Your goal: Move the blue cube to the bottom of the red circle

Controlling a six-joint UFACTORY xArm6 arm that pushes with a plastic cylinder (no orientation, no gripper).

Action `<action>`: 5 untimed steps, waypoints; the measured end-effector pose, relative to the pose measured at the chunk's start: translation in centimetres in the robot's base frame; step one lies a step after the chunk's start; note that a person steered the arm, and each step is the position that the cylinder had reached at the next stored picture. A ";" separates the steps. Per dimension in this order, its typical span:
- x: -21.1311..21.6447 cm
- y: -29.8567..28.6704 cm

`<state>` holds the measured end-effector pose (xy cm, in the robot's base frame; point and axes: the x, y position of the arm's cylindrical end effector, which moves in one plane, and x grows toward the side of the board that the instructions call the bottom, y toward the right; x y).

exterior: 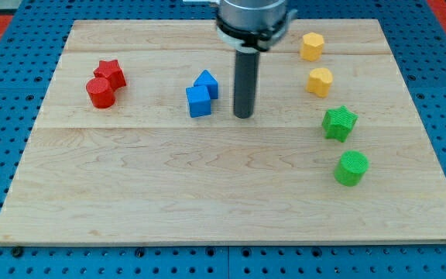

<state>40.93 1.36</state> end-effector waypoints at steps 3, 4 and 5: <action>-5.5 -12.7; -6.1 -12.8; -6.0 -15.1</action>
<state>34.97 -13.78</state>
